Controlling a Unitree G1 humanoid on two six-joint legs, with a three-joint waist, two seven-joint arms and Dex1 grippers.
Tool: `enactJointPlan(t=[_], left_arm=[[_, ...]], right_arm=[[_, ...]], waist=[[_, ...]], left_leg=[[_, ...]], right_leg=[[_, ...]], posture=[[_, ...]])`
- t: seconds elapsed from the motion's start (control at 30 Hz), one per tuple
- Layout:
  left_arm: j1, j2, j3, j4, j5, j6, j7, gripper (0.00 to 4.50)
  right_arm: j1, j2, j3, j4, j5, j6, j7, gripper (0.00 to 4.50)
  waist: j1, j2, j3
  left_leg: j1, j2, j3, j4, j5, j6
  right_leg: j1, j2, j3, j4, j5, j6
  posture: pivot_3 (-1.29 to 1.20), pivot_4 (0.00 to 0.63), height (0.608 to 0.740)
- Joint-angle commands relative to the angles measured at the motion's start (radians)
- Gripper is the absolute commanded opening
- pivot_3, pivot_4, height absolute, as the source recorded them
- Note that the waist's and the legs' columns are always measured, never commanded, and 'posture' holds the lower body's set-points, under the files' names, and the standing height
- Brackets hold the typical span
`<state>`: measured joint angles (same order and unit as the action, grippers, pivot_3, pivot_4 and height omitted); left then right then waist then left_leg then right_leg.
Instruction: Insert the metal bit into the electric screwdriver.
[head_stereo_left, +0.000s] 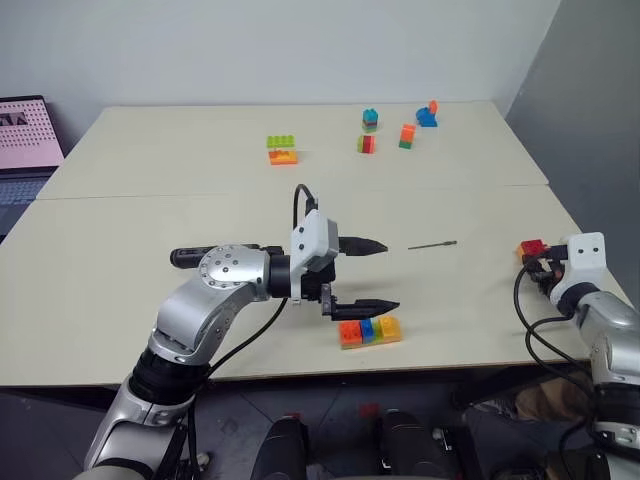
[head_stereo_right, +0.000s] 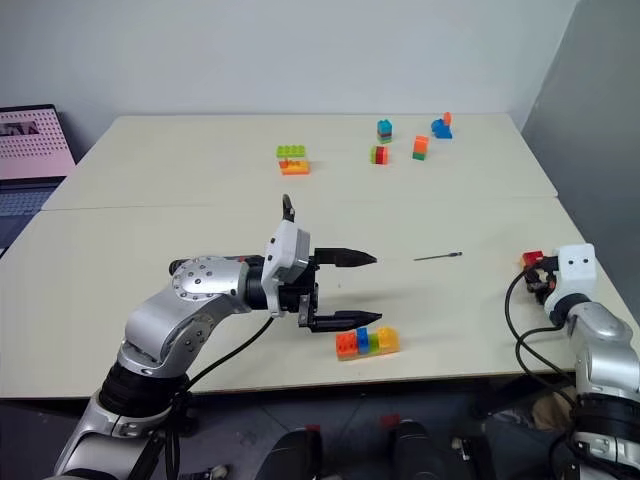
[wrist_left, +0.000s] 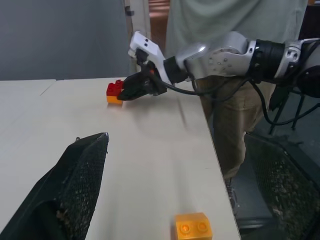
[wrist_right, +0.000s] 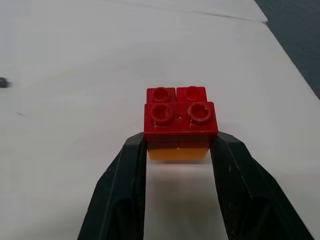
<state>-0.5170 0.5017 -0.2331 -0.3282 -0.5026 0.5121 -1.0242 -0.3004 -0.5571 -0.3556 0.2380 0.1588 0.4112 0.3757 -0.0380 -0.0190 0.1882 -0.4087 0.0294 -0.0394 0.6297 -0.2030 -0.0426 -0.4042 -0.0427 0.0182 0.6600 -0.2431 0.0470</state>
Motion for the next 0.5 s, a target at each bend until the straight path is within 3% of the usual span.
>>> enactJointPlan(t=[0.03, 0.2, 0.37, 0.43, 0.5], left_arm=[[-0.011, 0.007, -0.011, -0.013, 0.027, -0.040, -0.019, 4.50], [0.016, 0.024, 0.005, -0.018, 0.035, -0.047, -0.023, 4.50], [0.064, 0.081, 0.038, -0.040, 0.038, -0.044, -0.025, 4.50], [0.092, 0.122, 0.074, -0.047, 0.035, -0.039, -0.022, 4.50], [0.121, 0.167, 0.104, -0.052, 0.034, -0.041, -0.028, 4.50]], right_arm=[[-0.021, 0.006, -0.021, 0.020, 0.023, -0.010, -0.021, 1.46], [0.008, -0.001, -0.042, -0.034, 0.058, 0.006, -0.013, 2.97], [0.066, -0.057, -0.077, -0.151, 0.084, 0.022, 0.021, 4.09], [0.119, -0.113, -0.097, -0.217, 0.086, -0.006, 0.070, 4.43], [0.165, -0.165, -0.115, -0.275, 0.105, -0.036, 0.139, 4.43]], waist=[[0.004, 0.000, 0.000], [0.006, 0.000, 0.000], [0.006, 0.000, 0.000], [0.007, 0.000, 0.000], [0.007, 0.000, 0.000]], left_leg=[[0.000, 0.000, 0.000, 0.000, 0.000, 0.000], [-0.001, 0.000, 0.000, 0.000, 0.000, 0.000], [-0.001, 0.000, 0.000, 0.000, 0.000, 0.000], [-0.001, 0.000, 0.000, -0.001, 0.000, 0.000], [-0.001, 0.000, 0.000, -0.001, 0.000, 0.000]], right_leg=[[0.000, 0.000, 0.000, 0.000, 0.000, 0.000], [0.000, 0.000, 0.000, -0.001, 0.000, 0.001], [0.000, 0.000, 0.000, -0.001, -0.001, -0.001], [-0.001, 0.000, 0.000, -0.001, -0.001, -0.001], [-0.001, 0.000, 0.000, -0.002, -0.001, -0.001]], posture=[[0.00, 0.150, 0.740], [0.00, 0.150, 0.740], [0.00, 0.150, 0.740], [0.00, 0.150, 0.740], [0.00, 0.150, 0.740]])
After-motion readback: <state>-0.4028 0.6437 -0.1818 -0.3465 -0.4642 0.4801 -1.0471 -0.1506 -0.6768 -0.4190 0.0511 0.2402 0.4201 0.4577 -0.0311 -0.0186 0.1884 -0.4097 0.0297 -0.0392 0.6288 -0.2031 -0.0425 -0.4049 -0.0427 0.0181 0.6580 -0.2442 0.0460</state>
